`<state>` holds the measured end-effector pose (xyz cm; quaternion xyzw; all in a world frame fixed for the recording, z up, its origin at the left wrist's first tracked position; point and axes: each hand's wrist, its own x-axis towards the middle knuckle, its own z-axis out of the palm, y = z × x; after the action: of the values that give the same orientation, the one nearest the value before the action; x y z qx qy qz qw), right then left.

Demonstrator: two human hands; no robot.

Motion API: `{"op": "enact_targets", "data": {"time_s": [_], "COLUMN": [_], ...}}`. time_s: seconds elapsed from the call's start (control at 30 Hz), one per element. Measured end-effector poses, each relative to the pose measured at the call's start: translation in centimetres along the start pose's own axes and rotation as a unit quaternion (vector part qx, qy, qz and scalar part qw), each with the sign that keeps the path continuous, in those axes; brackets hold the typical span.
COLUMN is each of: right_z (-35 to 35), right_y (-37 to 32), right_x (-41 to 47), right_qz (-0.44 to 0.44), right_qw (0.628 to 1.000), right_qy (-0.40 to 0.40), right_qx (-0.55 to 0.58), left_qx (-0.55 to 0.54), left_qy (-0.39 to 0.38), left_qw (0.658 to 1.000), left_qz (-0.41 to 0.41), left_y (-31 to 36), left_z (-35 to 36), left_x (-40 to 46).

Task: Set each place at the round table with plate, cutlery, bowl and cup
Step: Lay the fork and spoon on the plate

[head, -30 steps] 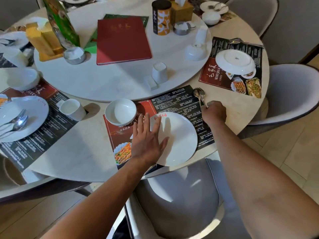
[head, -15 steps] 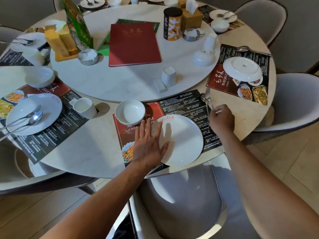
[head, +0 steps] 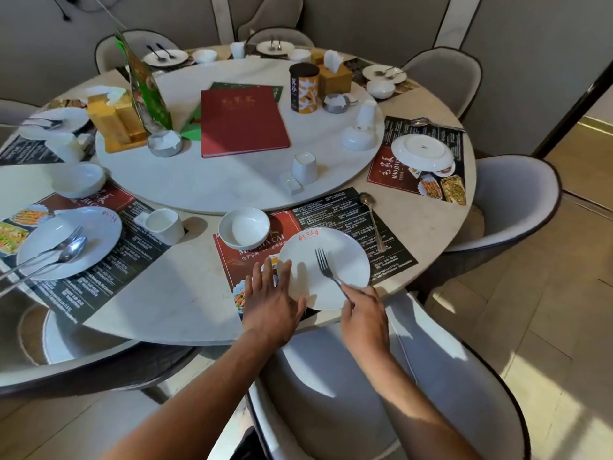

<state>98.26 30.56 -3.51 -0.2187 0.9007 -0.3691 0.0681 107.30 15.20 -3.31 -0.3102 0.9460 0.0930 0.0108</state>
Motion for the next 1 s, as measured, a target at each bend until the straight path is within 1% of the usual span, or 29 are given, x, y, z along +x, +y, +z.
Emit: {"op": "enact_targets", "data": {"time_s": [0.2, 0.37, 0.6, 0.73, 0.83, 1.0], "right_z": [0.8, 1.4, 1.2, 0.6, -0.3, -1.9], "right_y": [-0.9, -1.3, -1.6, -1.7, -1.8, -1.2], "right_x": [-0.7, -0.9, -1.0, -0.8, 0.3, 5.3], "right_qz": [0.015, 0.02, 0.025, 0.015, 0.028, 0.037], "right_qw": [0.999, 0.997, 0.997, 0.996, 0.993, 0.992], "right_qy": [-0.012, -0.031, -0.036, -0.02, -0.003, 0.019], "right_qx": [-0.037, -0.068, -0.06, -0.085, -0.111, -0.119], "left_qx": [0.019, 0.012, 0.01, 0.011, 0.007, 0.01], "left_qy": [-0.002, -0.006, -0.004, 0.005, 0.004, 0.014], "left_qw": [1.0, 1.0, 1.0, 1.0, 0.999, 0.999], "left_qz": [0.011, 0.015, 0.024, 0.028, 0.034, 0.037], "left_y": [0.0, 0.0, 0.3, 0.9, 1.4, 2.2], "left_z": [-0.3, -0.3, -0.5, -0.6, -0.9, -1.6], "left_x": [-0.5, -0.6, -0.5, 0.0, 0.6, 2.8]}}
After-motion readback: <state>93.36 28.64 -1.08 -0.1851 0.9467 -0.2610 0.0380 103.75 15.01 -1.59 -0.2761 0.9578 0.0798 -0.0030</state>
